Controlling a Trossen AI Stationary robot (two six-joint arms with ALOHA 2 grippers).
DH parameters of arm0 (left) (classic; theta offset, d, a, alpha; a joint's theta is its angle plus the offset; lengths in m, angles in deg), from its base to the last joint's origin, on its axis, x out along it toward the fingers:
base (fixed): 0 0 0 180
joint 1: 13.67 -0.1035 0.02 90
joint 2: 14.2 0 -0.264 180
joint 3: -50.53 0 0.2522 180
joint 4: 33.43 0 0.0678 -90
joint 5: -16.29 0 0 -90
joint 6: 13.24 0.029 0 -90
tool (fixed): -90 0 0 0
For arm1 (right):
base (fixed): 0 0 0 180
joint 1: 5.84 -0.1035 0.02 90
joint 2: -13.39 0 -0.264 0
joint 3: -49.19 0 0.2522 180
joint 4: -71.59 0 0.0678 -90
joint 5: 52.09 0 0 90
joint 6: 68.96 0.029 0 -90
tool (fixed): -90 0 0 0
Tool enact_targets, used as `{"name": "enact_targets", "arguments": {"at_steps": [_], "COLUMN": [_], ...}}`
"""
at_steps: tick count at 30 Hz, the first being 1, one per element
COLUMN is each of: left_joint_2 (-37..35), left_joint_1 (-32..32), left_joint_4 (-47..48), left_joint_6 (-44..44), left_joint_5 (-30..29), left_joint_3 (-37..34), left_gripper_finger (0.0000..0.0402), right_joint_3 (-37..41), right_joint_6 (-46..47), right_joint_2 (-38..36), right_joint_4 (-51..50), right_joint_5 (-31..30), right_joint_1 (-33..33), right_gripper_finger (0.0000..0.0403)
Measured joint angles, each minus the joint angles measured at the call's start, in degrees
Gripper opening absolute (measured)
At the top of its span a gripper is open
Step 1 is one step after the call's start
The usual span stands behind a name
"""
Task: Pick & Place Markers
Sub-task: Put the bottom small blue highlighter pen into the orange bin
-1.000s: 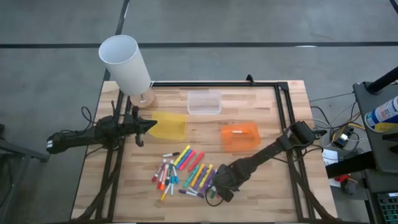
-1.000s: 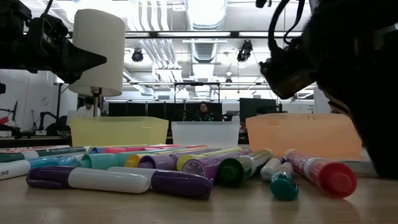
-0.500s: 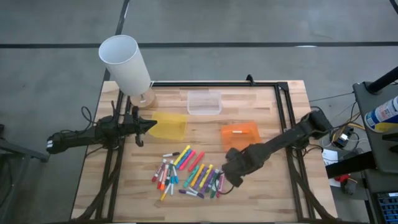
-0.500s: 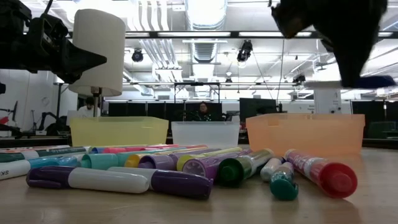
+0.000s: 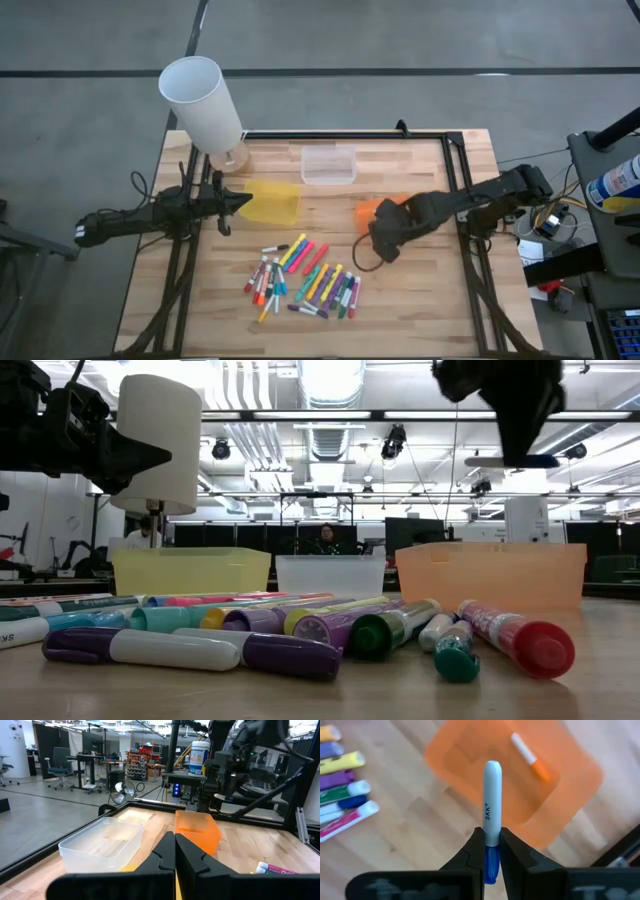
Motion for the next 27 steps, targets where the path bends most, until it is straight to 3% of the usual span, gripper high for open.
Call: {"name": "enact_targets", "arguments": {"at_steps": [11, 27], "left_joint_2": [0.0, 0.0], "left_joint_1": [-0.02, -0.01], "left_joint_4": [-0.02, 0.0], "left_joint_6": [-0.01, -0.01], "left_joint_5": [0.0, -0.02], "left_joint_3": [0.0, 0.0], "left_gripper_finger": [0.0, 0.0], "right_joint_3": [2.43, 8.59], "right_joint_6": [-13.1, -15.07], "right_joint_2": [1.49, 4.25], "right_joint_4": [5.75, 9.7], "right_joint_5": [-0.79, 1.06], "right_joint_1": [9.19, 10.69], "right_gripper_finger": [0.0029, 0.0029]}}
